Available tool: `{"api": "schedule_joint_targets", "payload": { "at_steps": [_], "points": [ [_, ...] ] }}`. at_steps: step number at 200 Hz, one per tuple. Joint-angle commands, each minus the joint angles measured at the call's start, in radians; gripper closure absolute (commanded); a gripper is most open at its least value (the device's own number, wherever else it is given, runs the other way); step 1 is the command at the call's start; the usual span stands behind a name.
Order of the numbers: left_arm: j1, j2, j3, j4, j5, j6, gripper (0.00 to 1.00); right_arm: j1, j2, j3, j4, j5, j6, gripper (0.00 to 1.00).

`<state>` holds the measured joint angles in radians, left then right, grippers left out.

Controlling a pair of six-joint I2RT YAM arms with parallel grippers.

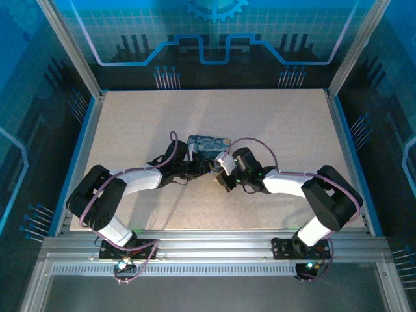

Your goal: Unlock the padlock with the key

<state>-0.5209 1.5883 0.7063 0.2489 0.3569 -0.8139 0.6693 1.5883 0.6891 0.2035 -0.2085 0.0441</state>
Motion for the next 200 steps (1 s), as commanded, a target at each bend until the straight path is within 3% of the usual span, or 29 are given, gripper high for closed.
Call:
{"api": "schedule_joint_targets", "payload": {
  "at_steps": [1,200],
  "points": [
    [-0.008,-0.017,0.024,0.023,0.027,-0.001,0.79,0.010,-0.003,0.012,0.037,0.007,0.011,1.00],
    [-0.008,-0.007,0.009,0.038,0.014,-0.009,0.78,-0.005,-0.033,-0.025,0.040,0.003,0.019,1.00]
  ]
}}
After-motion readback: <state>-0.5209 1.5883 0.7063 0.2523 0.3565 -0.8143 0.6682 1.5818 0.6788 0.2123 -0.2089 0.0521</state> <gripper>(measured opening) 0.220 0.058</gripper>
